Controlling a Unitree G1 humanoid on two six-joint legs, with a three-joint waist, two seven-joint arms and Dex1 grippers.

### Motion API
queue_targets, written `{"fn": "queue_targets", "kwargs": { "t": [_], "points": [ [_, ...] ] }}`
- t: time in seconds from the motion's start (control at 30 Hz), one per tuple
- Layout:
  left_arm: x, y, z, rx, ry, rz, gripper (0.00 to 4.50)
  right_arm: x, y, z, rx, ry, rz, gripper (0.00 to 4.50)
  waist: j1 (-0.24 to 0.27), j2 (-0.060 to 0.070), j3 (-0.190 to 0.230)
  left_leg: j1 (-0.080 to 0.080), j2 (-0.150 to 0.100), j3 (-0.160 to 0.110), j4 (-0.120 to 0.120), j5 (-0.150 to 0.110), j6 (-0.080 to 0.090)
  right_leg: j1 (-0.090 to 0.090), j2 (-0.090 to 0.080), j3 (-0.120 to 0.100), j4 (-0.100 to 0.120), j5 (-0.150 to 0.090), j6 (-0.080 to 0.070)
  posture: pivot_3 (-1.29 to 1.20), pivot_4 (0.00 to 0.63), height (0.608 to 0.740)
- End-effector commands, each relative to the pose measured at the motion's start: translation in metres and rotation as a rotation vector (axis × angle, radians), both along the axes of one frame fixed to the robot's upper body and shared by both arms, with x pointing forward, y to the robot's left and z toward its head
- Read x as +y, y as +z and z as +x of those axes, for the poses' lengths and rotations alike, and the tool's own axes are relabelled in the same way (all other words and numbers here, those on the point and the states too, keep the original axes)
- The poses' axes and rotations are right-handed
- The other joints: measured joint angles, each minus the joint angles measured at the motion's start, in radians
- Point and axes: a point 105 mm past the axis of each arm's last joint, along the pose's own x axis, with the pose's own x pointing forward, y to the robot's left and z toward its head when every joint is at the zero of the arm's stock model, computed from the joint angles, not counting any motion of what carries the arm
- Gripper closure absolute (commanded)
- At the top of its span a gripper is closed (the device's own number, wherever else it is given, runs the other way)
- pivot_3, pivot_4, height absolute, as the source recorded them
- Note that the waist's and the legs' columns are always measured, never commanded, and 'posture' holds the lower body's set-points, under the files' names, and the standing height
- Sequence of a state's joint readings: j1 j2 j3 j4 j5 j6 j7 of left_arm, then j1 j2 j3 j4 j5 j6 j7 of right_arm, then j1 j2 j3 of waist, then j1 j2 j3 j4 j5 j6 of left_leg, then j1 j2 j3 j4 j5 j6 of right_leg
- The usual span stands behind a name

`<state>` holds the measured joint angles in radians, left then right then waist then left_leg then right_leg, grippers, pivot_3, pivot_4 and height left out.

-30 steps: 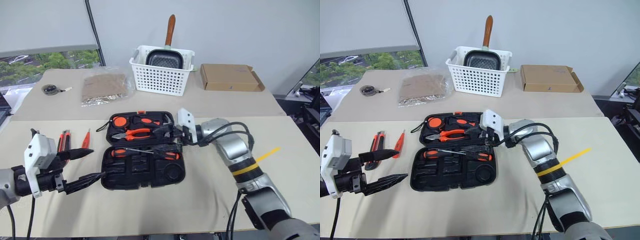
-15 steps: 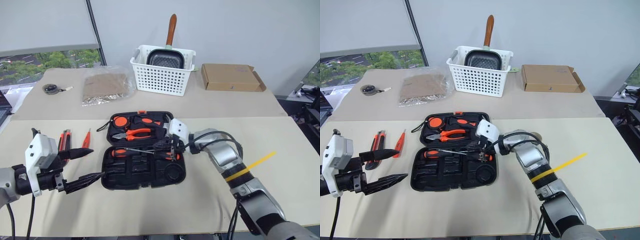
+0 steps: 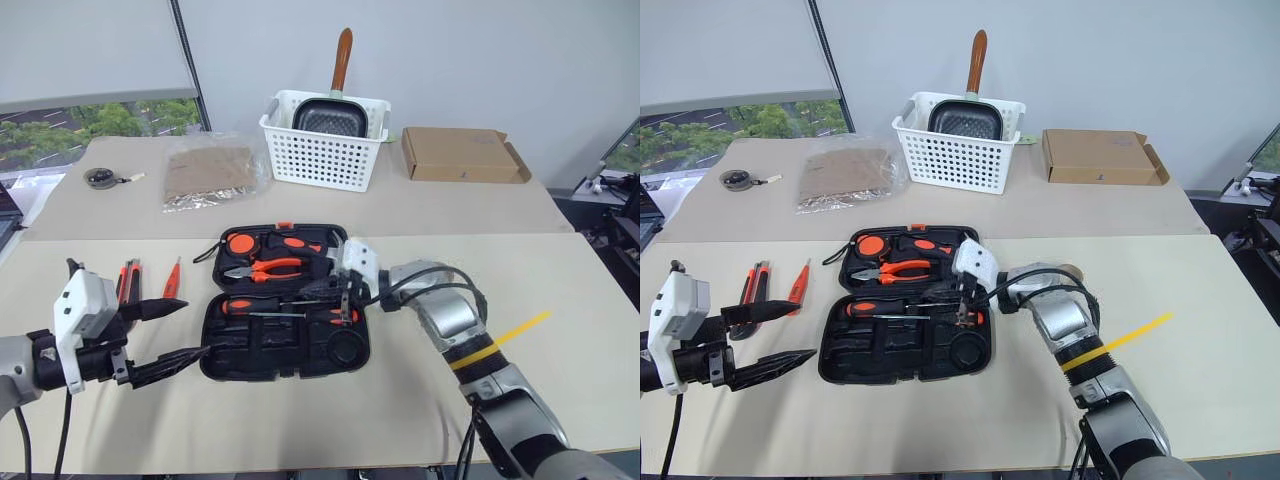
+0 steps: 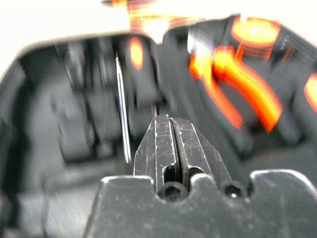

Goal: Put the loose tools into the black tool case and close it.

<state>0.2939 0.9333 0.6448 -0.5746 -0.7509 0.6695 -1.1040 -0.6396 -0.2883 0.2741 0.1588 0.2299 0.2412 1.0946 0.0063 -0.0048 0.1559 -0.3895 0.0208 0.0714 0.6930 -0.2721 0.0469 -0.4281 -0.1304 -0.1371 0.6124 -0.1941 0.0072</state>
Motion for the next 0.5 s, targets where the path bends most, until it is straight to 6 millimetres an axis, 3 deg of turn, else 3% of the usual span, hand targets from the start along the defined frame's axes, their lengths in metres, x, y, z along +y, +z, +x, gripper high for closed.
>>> {"fn": "queue_targets", "kwargs": {
  "t": [0.03,0.17,0.27,0.4,0.5],
  "points": [
    [-0.002,0.005,0.000,-0.032,-0.021,0.008,0.00,-0.005,-0.006,-0.006,-0.022,0.027,-0.043,4.43,0.001,0.000,0.000,0.000,0.000,0.000,0.000,0.000,0.000,0.000,0.000,0.000,0.000,0.000,0.000,0.00,0.150,0.700],
    [-0.002,0.004,0.001,-0.033,-0.024,0.008,0.00,-0.023,-0.056,-0.006,-0.006,0.003,-0.321,4.43,0.004,0.000,0.000,0.000,-0.001,0.000,0.000,-0.002,0.000,0.000,0.000,0.003,0.000,-0.001,-0.002,0.00,0.150,0.700],
    [-0.001,0.004,0.001,-0.032,-0.024,0.008,0.00,-0.031,-0.072,-0.007,0.005,-0.005,-0.414,4.43,0.003,0.001,-0.001,0.002,-0.003,0.003,0.000,-0.005,-0.002,0.000,0.001,0.010,0.001,-0.001,-0.002,0.00,0.150,0.700],
    [0.001,0.003,0.001,-0.030,-0.006,0.005,0.00,-0.025,-0.058,-0.002,-0.020,-0.040,-0.340,4.43,0.007,0.000,-0.001,0.006,-0.003,0.003,0.000,-0.006,-0.001,0.002,0.001,0.010,0.000,-0.001,-0.002,0.00,0.150,0.700],
    [0.009,0.000,0.006,-0.042,0.071,-0.044,0.00,-0.010,-0.023,0.000,-0.063,-0.040,-0.127,4.43,0.004,-0.001,-0.001,0.006,-0.003,0.003,0.001,-0.007,-0.002,0.001,0.001,0.012,0.000,-0.002,-0.002,0.00,0.150,0.700]
  ]
}}
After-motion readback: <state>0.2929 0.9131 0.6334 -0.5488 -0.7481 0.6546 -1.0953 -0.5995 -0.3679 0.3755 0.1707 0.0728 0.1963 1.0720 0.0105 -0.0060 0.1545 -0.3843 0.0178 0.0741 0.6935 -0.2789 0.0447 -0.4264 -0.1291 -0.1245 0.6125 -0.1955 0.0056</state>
